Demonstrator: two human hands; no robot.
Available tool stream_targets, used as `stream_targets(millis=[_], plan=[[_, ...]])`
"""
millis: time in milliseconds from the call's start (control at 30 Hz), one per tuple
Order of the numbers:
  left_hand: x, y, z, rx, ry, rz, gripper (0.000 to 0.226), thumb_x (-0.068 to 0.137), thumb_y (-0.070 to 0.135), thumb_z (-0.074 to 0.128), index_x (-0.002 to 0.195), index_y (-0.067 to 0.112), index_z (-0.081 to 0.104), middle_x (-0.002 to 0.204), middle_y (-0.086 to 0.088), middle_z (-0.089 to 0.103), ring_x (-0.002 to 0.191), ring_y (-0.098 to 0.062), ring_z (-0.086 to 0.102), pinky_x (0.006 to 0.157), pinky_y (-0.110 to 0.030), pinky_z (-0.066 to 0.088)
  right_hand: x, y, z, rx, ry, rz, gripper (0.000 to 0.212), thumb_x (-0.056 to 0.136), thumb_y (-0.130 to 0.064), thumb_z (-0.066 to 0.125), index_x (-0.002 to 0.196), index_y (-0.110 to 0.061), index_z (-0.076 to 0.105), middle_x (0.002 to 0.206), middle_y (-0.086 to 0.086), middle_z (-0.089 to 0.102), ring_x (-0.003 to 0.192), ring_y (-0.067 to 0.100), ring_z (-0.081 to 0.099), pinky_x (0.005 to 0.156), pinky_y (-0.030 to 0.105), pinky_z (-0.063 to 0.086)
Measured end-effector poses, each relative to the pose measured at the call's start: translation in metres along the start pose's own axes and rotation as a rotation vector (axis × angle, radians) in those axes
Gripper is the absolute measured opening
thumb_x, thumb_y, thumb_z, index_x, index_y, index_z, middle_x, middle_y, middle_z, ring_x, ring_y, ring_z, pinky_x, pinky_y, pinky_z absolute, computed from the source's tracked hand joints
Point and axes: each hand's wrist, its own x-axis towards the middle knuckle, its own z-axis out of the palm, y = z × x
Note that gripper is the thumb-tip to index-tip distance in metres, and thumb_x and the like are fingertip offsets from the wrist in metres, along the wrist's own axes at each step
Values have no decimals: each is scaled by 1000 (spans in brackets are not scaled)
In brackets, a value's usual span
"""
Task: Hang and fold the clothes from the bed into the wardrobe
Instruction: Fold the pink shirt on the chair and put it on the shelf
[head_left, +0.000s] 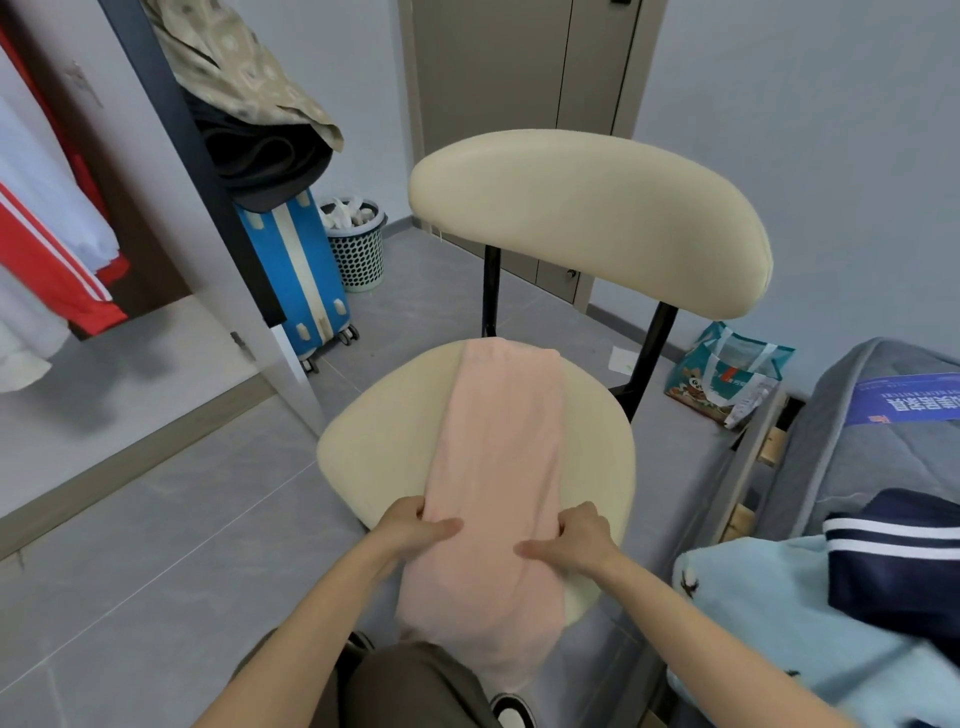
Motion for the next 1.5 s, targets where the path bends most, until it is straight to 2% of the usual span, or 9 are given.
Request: stream_targets(millis=[267,400,500,667,800,900,1033,1367,1500], plan=[[-32,14,-19,-192,155,211,42,73,14,82,106,8,57,101,-9,69,87,-17,65,63,-16,50,-40,2,-39,694,-46,-254,25,83,-10,74,106,-9,63,99,-1,71,84,8,68,62,10,48],[-52,35,-36,-102,132,398,92,60,3,89,129,37,39,76,4,61,72,-10,60,66,-15,46,-62,-9,-70,688,77,-320,58,79,2,74,121,-13,37,84,7,65,70,10,62,58,14,49],[-69,54,-45,159,199,540,71,58,8,90,120,30,61,88,10,64,81,-10,60,70,-11,45,-78,-17,-91,493,174,-510,78,76,7,72,133,-27,30,60,-3,46,53,7,44,55,18,39],[-105,82,-55,539,467,763,24,70,30,83,88,33,67,87,16,51,81,0,48,69,-14,34,-114,-36,-124,64,433,-672,41,87,-10,67,127,-15,57,93,-1,59,78,8,48,67,15,32],[-141,108,-70,330,307,801,22,79,35,75,95,29,61,107,12,53,100,-3,48,85,-12,36,-147,-44,-156,35,600,-791,15,95,-23,59,107,-15,62,104,1,46,98,16,44,81,21,33],[-175,127,-71,-43,107,780,39,72,54,68,100,29,60,87,14,71,81,-1,66,62,-13,49,-171,-50,-175,356,489,-752,17,92,-34,62,100,-19,58,105,-5,51,99,8,48,80,19,39],[-189,145,-63,-124,196,759,41,73,62,62,102,32,60,90,15,70,76,8,65,54,-8,47,-181,-60,-186,624,427,-664,27,87,-48,63,99,-24,57,92,-8,61,82,3,60,66,20,46],[-104,111,-39,282,196,641,25,88,36,67,90,15,52,84,3,70,60,-6,65,47,-13,42,-100,-34,-164,14,369,-458,31,87,-44,65,75,-25,43,71,-8,53,65,14,51,55,29,35],[-57,116,-30,241,170,570,27,91,29,65,98,9,48,89,-11,68,63,-25,71,63,-45,60,-58,-35,-154,142,295,-367,21,92,-29,59,83,-22,41,67,4,69,59,24,69,60,34,55]])
